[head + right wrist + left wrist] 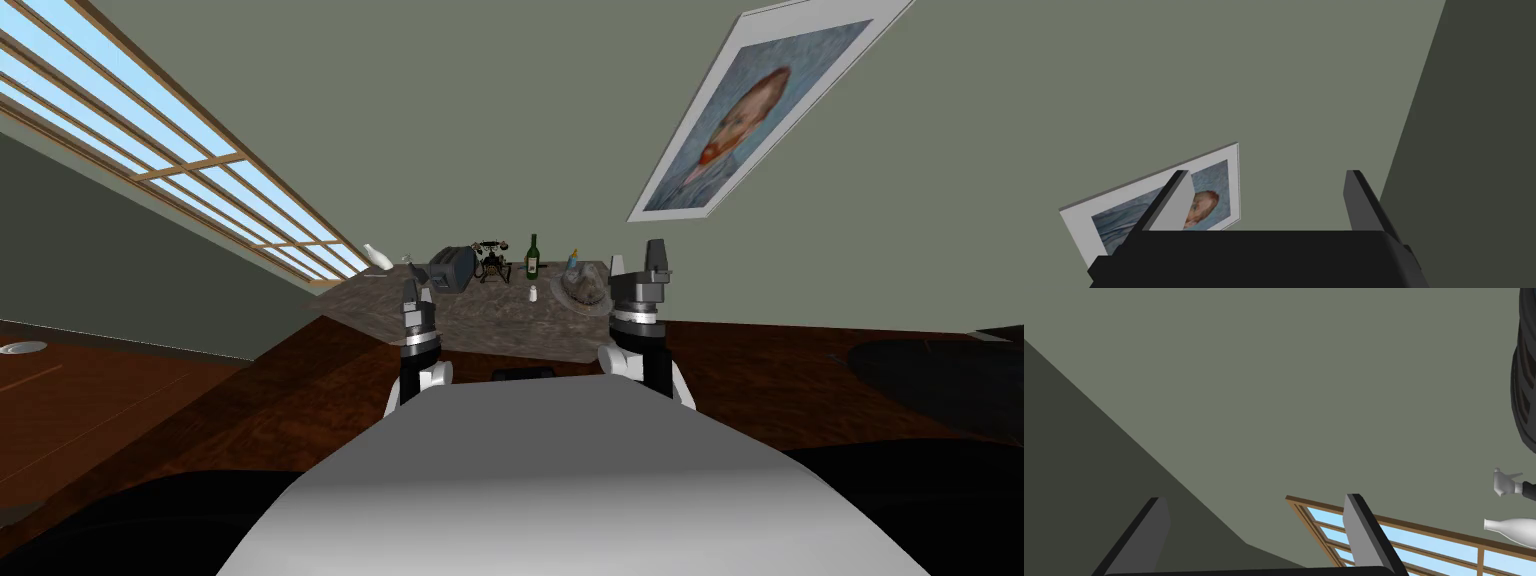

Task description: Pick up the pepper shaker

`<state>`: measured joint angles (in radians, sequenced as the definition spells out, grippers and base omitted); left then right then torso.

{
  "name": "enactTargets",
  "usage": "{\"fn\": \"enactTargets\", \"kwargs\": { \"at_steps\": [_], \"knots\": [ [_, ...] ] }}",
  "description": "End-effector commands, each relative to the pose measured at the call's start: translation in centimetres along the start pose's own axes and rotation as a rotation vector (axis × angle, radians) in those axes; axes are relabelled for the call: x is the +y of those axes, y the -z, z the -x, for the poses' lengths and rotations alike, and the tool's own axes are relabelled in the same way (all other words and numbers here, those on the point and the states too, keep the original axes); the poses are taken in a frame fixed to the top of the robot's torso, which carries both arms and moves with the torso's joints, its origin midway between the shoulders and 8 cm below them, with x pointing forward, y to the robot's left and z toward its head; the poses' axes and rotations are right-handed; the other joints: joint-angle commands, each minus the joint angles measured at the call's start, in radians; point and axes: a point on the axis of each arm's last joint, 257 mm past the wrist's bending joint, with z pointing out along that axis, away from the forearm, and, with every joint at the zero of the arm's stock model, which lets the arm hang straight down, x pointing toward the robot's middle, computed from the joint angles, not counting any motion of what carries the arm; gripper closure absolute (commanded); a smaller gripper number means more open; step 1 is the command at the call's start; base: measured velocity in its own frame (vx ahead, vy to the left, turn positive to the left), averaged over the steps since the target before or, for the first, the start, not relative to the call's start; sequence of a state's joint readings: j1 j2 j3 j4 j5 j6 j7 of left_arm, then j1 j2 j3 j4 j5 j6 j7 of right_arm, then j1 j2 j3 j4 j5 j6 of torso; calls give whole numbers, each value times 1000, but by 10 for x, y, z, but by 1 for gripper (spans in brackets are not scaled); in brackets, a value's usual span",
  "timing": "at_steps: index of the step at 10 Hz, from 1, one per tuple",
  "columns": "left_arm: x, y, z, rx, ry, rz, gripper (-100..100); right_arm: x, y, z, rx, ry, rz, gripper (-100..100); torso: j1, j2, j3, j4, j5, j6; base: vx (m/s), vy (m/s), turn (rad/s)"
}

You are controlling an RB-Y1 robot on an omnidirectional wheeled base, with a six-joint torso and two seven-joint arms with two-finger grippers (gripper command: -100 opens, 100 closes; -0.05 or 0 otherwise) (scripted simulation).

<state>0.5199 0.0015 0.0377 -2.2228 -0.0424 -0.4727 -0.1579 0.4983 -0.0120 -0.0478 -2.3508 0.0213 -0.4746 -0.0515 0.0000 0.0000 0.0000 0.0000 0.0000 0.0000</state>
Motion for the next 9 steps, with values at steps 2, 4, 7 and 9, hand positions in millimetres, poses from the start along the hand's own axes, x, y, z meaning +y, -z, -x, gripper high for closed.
{"fn": "enactTargets", "kwargs": {
  "at_steps": [2,4,7,9],
  "knots": [
    [0,0,0,0,0,0,0,-17,2,-8,63,58,-33,-100,1,0,0,0,0,0,6,39,-44],
    [0,0,0,0,0,0,0,-44,6,-12,112,141,-83,-100,6,-1,-1,0,1,0,16,114,-92],
    [0,0,0,0,0,0,0,-78,12,-11,151,246,-145,-100,7,-1,-1,0,2,0,16,112,-79],
    [0,0,0,0,0,0,0,-91,14,-10,162,284,-167,-100,7,-1,-1,0,2,0,0,100,-67]
  ]
}}
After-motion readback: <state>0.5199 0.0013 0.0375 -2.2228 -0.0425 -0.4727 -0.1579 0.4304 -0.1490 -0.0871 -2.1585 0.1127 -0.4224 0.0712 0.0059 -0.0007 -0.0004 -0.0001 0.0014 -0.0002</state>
